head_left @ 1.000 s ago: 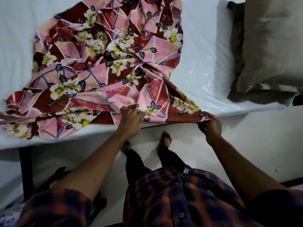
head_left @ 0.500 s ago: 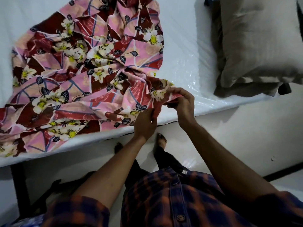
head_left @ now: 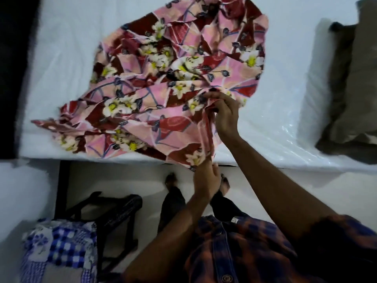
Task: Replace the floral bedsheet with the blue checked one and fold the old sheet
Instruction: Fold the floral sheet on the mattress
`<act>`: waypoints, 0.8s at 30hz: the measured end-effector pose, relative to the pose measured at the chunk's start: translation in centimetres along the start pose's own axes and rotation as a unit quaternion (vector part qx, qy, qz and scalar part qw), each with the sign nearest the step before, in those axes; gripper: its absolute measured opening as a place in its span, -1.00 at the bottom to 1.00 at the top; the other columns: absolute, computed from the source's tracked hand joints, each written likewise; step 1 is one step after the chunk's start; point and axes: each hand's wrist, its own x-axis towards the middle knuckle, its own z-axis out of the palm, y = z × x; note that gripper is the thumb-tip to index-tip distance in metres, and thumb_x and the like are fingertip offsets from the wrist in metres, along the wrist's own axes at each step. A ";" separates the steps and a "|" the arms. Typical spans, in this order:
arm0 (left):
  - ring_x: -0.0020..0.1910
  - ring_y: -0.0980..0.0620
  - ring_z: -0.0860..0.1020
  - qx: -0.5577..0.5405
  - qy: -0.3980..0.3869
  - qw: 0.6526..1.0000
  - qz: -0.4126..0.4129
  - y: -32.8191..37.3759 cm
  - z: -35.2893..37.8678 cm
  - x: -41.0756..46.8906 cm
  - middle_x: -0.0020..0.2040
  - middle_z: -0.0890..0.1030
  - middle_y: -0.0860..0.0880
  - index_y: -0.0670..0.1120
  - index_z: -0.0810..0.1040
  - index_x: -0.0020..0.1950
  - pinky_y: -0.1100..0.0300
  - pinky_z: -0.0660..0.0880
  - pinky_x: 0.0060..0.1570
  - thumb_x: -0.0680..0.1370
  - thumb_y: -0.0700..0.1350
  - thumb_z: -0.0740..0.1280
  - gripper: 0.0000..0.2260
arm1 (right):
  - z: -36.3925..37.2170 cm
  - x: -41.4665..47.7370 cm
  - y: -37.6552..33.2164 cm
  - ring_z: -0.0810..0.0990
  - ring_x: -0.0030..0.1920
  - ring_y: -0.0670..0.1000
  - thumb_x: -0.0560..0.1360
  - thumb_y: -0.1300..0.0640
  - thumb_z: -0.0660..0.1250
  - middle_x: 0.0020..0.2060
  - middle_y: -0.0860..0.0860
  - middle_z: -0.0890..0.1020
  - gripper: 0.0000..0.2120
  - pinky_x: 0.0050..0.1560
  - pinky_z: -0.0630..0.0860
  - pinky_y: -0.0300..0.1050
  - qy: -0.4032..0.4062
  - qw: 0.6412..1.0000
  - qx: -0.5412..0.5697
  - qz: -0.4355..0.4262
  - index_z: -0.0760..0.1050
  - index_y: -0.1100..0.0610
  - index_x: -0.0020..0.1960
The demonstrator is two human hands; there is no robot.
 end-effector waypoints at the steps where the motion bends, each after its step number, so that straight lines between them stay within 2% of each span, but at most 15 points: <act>1: 0.15 -0.21 0.56 -0.033 -0.010 0.999 -0.030 -0.2 -0.2 -0.3 0.16 0.62 -0.22 -0.16 0.51 0.29 0.05 0.47 0.07 0.61 -0.13 0.25 -0.72 | 1.8 0.1 0.6 0.47 -0.28 0.15 0.48 0.38 0.10 -0.25 0.22 0.59 -0.61 -0.26 0.35 0.02 -0.015 1.000 -0.005 0.007 0.70 0.16 -0.13; 3: 0.29 -0.15 0.50 -0.108 -0.048 0.990 -0.080 -0.8 -1.4 -0.5 0.31 0.55 -0.17 -0.16 0.42 0.41 0.10 0.41 0.22 0.60 -0.12 0.29 -0.61 | 4.7 0.0 1.6 0.49 -0.27 0.18 0.49 0.30 0.12 -0.25 0.26 0.59 -0.65 -0.24 0.35 0.02 -0.033 0.999 -0.016 0.017 0.69 0.18 -0.14; 4: 0.30 -0.13 0.50 -0.142 -0.075 0.981 -0.109 -1.8 -2.2 0.0 0.32 0.55 -0.14 -0.16 0.41 0.42 0.12 0.39 0.23 0.58 -0.10 0.32 -0.58 | 6.1 -0.2 2.1 0.53 -0.26 0.22 0.49 0.28 0.13 -0.24 0.25 0.62 -0.67 -0.22 0.38 0.00 -0.036 0.999 -0.016 0.029 0.68 0.22 -0.13; 6: 0.20 -0.11 0.55 -0.199 -0.127 0.963 -0.129 -4.6 -4.6 1.7 0.20 0.60 -0.09 -0.11 0.49 0.31 0.12 0.43 0.15 0.48 -0.06 0.39 -0.59 | 8.3 -0.5 3.0 0.60 -0.23 0.20 0.49 0.31 0.13 -0.24 0.21 0.66 -0.68 -0.20 0.48 -0.07 -0.017 0.997 0.003 0.075 0.66 0.27 -0.14; 7: 0.13 -0.12 0.58 -0.201 -0.129 0.965 -0.108 -6.4 -6.1 2.9 0.12 0.63 -0.07 -0.03 0.54 0.23 0.08 0.48 0.12 0.42 -0.04 0.39 -0.62 | 9.1 -0.4 3.5 0.62 -0.23 0.15 0.51 0.33 0.13 -0.26 0.19 0.66 -0.69 -0.19 0.51 -0.10 -0.002 0.995 0.010 0.097 0.66 0.27 -0.14; 9: 0.05 -0.13 0.63 -0.156 -0.089 0.981 -0.070 -11.2 -9.4 5.3 0.02 0.67 -0.04 0.09 0.61 0.08 0.00 0.55 0.08 0.40 -0.12 0.35 -0.72 | 10.6 -0.3 4.8 0.64 -0.21 0.12 0.52 0.25 0.21 -0.25 0.21 0.67 -0.74 -0.17 0.54 -0.09 0.013 0.993 -0.009 0.114 0.68 0.26 -0.12; 11: -0.01 -0.13 0.66 -0.121 -0.027 0.990 -0.062 -15.3 -13.1 7.8 -0.03 0.69 -0.11 -0.05 0.65 0.02 0.03 0.58 0.02 0.48 -0.24 0.30 -0.80 | 11.4 0.1 6.1 0.66 -0.21 0.12 0.49 0.07 0.39 -0.23 0.18 0.71 -0.82 -0.16 0.58 0.01 0.014 0.991 -0.106 0.079 0.73 0.12 -0.14; 13: 0.00 -0.12 0.63 -0.159 0.001 0.974 -0.160 -18.5 -18.3 9.8 0.01 0.68 -0.12 -0.08 0.63 0.04 0.07 0.54 0.00 0.53 -0.23 0.32 -0.85 | 12.9 0.6 7.1 0.71 -0.23 0.07 0.43 -0.07 0.49 -0.26 0.01 0.74 -0.86 -0.15 0.64 0.04 0.004 0.971 -0.237 0.028 0.73 -0.01 -0.16; 15: 0.02 -0.16 0.62 -0.193 0.032 0.953 -0.231 -22.9 -22.3 12.1 0.04 0.68 -0.13 -0.01 0.62 0.06 0.03 0.54 0.02 0.50 -0.15 0.33 -0.84 | 15.3 1.4 8.1 0.71 -0.26 -0.02 0.41 -0.03 0.51 -0.29 -0.08 0.73 -0.86 -0.16 0.66 0.01 -0.009 0.948 -0.317 -0.004 0.73 0.03 -0.13; 18: 0.01 -0.19 0.63 -0.232 0.074 0.932 -0.270 -26.8 -27.0 15.3 0.03 0.68 -0.16 0.01 0.59 0.01 -0.09 0.58 0.00 0.41 -0.02 0.28 -0.78 | 19.6 3.2 9.2 0.64 -0.28 -0.08 0.42 0.07 0.42 -0.25 -0.03 0.71 -0.81 -0.16 0.62 -0.10 -0.007 0.926 -0.376 -0.028 0.72 0.08 -0.01; 20: -0.06 -0.14 0.63 -0.270 0.099 0.914 -0.286 -28.0 -29.4 17.6 0.02 0.68 -0.15 0.00 0.57 0.02 0.05 0.57 -0.13 0.48 -0.06 0.33 -0.86 | 23.0 4.7 10.1 0.58 -0.23 -0.03 0.45 0.17 0.36 -0.18 0.05 0.69 -0.76 -0.21 0.45 -0.21 -0.032 0.912 -0.405 -0.060 0.70 0.12 0.08; 22: -0.08 -0.15 0.64 -0.315 0.126 0.891 -0.301 -29.8 -30.7 20.1 0.03 0.67 -0.17 -0.02 0.54 0.07 0.10 0.56 -0.17 0.47 -0.11 0.37 -0.81 | 26.4 6.0 10.9 0.55 -0.17 0.00 0.48 0.25 0.33 -0.13 0.02 0.60 -0.76 -0.20 0.39 -0.20 -0.073 0.900 -0.414 -0.113 0.69 0.16 0.10; 24: -0.06 -0.17 0.65 -0.338 0.175 0.869 -0.316 -31.9 -31.8 22.4 0.06 0.67 -0.18 0.04 0.51 0.08 0.01 0.59 -0.10 0.40 -0.03 0.40 -0.74 | 29.9 7.0 11.7 0.56 -0.12 0.03 0.49 0.27 0.29 -0.09 0.01 0.54 -0.76 -0.15 0.49 -0.12 -0.121 0.896 -0.400 -0.151 0.68 0.19 0.08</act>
